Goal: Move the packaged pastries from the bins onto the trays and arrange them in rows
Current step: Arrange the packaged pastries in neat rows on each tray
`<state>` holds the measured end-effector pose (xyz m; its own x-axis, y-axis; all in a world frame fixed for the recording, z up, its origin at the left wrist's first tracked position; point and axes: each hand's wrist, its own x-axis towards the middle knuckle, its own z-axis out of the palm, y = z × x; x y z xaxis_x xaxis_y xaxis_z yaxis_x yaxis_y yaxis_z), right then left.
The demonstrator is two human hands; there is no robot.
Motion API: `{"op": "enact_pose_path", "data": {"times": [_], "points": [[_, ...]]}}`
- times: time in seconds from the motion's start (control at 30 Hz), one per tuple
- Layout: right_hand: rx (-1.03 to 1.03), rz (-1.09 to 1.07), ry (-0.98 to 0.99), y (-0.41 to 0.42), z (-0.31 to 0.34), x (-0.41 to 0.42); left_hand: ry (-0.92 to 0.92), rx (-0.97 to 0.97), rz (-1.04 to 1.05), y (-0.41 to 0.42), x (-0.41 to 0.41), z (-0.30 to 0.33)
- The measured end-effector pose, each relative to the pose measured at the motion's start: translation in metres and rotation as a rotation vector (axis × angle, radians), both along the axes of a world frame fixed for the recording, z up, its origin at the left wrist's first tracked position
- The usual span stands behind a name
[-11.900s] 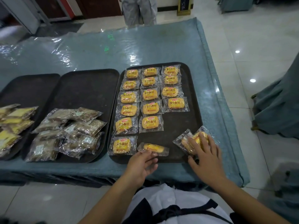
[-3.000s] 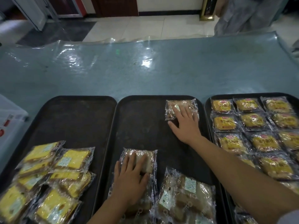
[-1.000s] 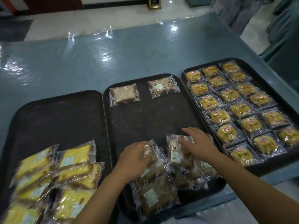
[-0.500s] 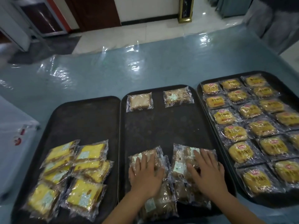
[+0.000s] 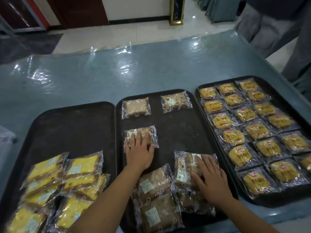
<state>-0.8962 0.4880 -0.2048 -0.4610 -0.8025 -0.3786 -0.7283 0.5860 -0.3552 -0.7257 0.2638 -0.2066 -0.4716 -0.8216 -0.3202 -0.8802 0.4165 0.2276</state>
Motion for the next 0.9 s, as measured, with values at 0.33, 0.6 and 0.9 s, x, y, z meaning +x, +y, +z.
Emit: {"op": "enact_pose_path", "data": {"times": [0.33, 0.6, 0.9], "points": [[0.005, -0.016, 0.020, 0.001, -0.006, 0.002, 0.024, -0.059, -0.015, -0.047, -0.009, -0.015], [-0.030, -0.059, 0.012, 0.002, -0.007, 0.006, 0.024, -0.043, -0.006, -0.057, -0.013, -0.011], [-0.064, -0.069, -0.016, 0.006, -0.006, 0.006, 0.011, 0.003, 0.005, -0.063, -0.018, -0.003]]}}
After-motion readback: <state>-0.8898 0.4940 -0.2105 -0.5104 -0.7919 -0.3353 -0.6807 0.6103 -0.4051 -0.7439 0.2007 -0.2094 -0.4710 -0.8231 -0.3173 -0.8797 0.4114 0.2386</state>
